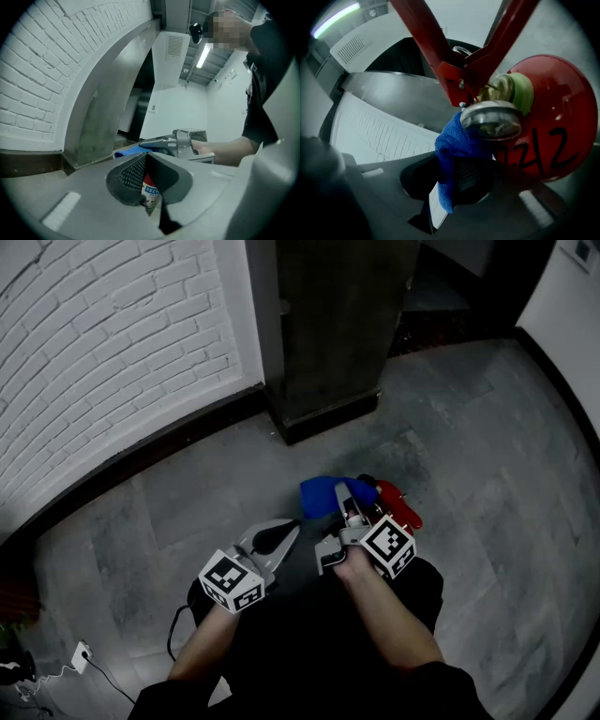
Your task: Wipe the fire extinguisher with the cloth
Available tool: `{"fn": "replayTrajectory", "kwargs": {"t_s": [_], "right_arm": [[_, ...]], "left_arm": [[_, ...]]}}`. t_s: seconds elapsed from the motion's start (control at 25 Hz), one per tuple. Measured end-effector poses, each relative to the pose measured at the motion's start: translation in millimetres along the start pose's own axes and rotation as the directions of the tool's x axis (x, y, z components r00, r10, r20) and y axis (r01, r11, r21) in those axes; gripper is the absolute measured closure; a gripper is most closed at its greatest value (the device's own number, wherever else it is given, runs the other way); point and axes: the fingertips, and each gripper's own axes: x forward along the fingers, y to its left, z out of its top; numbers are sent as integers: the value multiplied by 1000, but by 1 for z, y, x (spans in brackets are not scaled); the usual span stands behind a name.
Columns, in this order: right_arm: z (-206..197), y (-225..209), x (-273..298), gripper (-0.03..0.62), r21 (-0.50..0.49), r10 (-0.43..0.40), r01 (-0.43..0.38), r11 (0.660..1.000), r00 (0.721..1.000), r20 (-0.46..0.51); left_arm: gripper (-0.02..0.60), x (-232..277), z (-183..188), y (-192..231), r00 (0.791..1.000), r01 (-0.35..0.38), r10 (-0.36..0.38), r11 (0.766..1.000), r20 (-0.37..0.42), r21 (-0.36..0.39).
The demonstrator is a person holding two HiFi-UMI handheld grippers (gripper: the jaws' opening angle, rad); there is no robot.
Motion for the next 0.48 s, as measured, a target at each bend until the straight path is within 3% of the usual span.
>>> {"fn": "replayTrajectory", "kwargs": {"t_s": [0.12, 0.2, 0.36, 0.44, 0.48], "right_arm": [[-1, 9, 3, 534, 10, 76, -76, 997, 995, -57], [-14, 27, 0, 534, 19, 168, -167, 986, 976, -141], [-40, 68, -19, 534, -27, 308, -330, 943, 904, -295], [-40, 95, -37, 534, -124, 370, -437, 891, 856, -362], [-38, 112, -48, 534, -172, 411, -506, 845, 820, -398]], "left_arm": [[580, -2, -1, -1, 1000, -5, 5, 1000, 0, 2], [580, -4, 1, 1, 1000, -11, 11, 1000, 7, 2], [580, -4, 6, 4, 1000, -19, 19, 1000, 25, 8], [580, -3, 10, 4, 999, -20, 20, 1000, 33, 14], [580, -2, 13, 4, 999, -20, 20, 1000, 38, 17]]}}
